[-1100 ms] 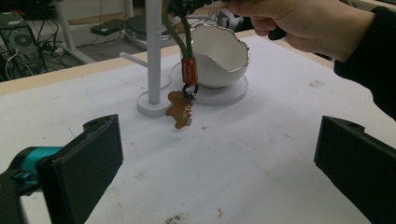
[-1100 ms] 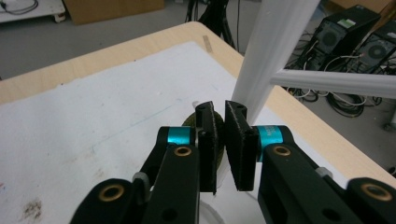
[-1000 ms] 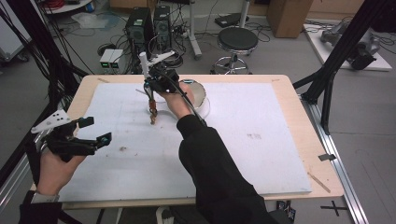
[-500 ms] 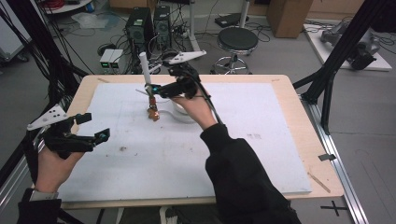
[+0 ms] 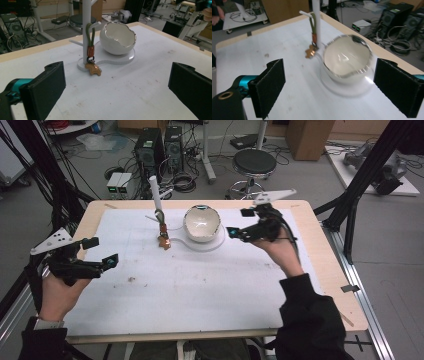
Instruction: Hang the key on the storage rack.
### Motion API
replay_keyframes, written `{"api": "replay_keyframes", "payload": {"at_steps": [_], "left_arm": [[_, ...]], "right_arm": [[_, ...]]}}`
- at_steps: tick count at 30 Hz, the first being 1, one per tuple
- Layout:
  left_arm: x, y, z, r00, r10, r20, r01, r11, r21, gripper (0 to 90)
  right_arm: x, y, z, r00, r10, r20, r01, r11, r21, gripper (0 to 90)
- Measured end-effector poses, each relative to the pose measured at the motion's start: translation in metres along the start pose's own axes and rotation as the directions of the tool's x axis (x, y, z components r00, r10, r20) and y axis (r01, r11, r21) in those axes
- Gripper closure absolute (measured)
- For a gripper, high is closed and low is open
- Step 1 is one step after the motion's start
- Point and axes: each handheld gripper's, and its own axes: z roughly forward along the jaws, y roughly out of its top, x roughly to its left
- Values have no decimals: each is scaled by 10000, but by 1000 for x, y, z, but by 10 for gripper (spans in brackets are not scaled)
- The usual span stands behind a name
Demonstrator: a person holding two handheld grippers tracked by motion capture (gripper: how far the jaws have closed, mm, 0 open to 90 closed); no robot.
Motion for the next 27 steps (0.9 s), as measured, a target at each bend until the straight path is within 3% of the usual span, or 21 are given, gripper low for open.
{"api": "replay_keyframes", "payload": {"at_steps": [1, 3, 4, 7, 10, 12, 13, 14, 16, 17, 22, 27], "left_arm": [[0, 0, 0, 10000, -13, 1, 13, 10000, -34, 17], [0, 1, 1, 10000, 4, 13, -4, 10000, -19, 17], [0, 1, 2, 10000, 8, 12, -8, 10000, -2, 17], [0, 2, 4, 10000, 2, 37, -2, 10000, -16, 17], [1, 4, 7, 10000, 15, 79, -15, 10000, -9, 17], [0, 4, 10, 9999, 14, 149, -15, 10000, 37, 17], [0, 4, 11, 9998, 42, 177, -43, 10000, 64, 17], [0, 5, 13, 9998, 19, 216, -21, 10000, 95, 17], [0, 5, 16, 9997, 43, 259, -47, 9999, 146, 17], [-1, 6, 18, 9995, -8, 325, 4, 9999, 134, 17], [-6, 8, 26, 9990, 80, 451, -90, 9997, 214, 17], [-7, 10, 28, 9988, 173, 465, -182, 9997, 186, 17]], "right_arm": [[-5, -13, -22, 9998, 87, 161, -86, 9999, -85, 98], [-8, -26, -42, 9990, 300, 317, -290, 9991, -321, 98], [-8, -26, -42, 9990, 300, 317, -290, 9991, -321, 98], [-10, -43, -66, 9963, 588, 625, -559, 9973, -474, 99], [-11, -59, -90, 9915, 586, 1164, -525, 9971, -546, 98], [-11, -63, -95, 9898, 693, 1247, -598, 9952, -781, 99], [-14, -71, -104, 9856, 856, 1460, -648, 9878, -1416, 99], [-14, -71, -104, 9856, 856, 1460, -648, 9878, -1416, 99], [-21, -74, -112, 9749, 1359, 1765, -1104, 9829, -1472, 98], [-23, -77, -117, 9706, 1727, 1675, -1421, 9734, -1800, 99], [-23, -83, -121, 9686, 1744, 1771, -1423, 9733, -1803, 98], [-20, -89, -123, 9575, 1881, 2188, -1494, 9719, -1819, 98]]}}
